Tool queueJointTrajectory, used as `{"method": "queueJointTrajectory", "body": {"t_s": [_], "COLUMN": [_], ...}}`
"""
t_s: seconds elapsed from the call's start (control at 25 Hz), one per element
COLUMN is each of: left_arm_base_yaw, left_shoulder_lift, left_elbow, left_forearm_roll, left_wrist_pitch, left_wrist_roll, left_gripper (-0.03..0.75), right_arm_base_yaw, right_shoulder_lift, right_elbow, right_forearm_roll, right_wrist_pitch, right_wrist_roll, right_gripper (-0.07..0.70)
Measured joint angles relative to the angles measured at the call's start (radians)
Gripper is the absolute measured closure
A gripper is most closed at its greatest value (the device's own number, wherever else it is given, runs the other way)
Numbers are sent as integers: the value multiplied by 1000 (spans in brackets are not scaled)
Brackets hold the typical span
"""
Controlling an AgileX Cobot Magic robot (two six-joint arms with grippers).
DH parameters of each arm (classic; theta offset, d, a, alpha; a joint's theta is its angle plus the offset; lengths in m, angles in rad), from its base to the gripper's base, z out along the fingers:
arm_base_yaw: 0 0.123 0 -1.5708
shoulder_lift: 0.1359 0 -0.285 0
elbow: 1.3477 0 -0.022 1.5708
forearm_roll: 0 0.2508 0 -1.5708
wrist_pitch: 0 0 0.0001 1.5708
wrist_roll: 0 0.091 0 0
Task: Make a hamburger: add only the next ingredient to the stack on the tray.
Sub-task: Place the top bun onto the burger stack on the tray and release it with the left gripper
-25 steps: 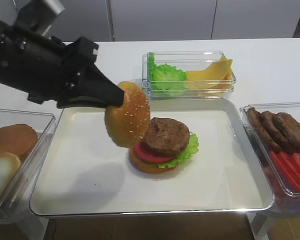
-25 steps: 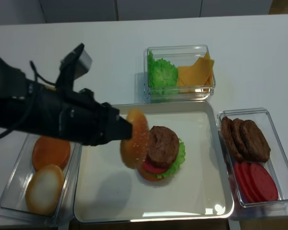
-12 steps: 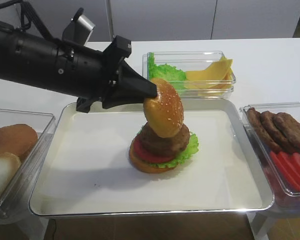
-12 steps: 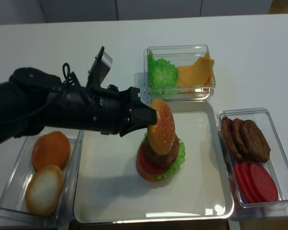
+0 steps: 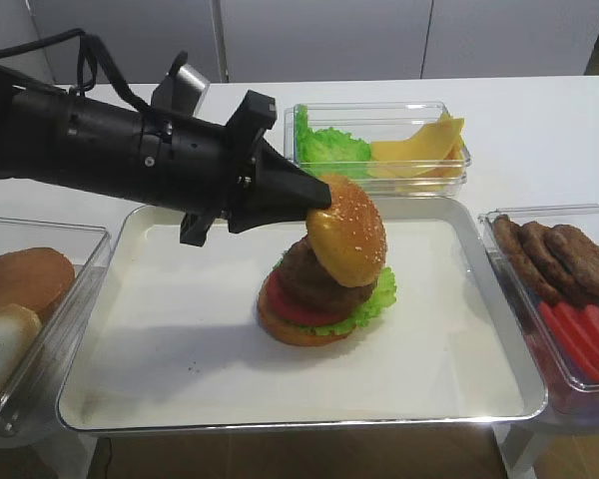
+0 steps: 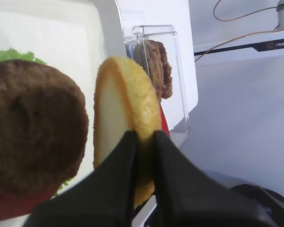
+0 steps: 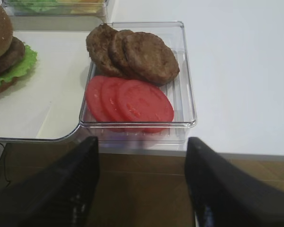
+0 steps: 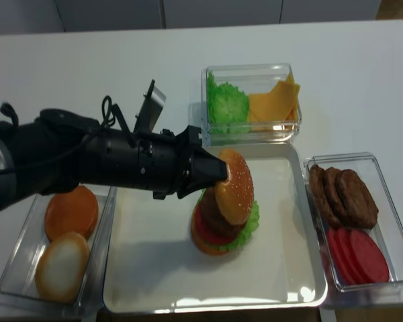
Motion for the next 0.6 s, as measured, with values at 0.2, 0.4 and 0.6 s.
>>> {"method": "queueJointTrajectory", "body": {"t_s": [0.2, 0.4, 0.6], "left_arm_base_yaw": [0, 0, 0], "left_shoulder_lift": [6, 10, 37], "left_elbow": [0, 0, 0], "left_forearm_roll": [-16, -16, -18], "left_wrist_pitch": [7, 7, 7], "left_wrist_roll": [28, 32, 38], "left_gripper": [655, 655, 655], "right_arm_base_yaw": [0, 0, 0], "right_shoulder_lift": [0, 0, 0], "right_elbow": [0, 0, 0], "right_forearm_roll": [0, 0, 0], "right_wrist_pitch": [0, 0, 0], "right_wrist_roll": [0, 0, 0], "right_gripper": [182, 182, 182]}}
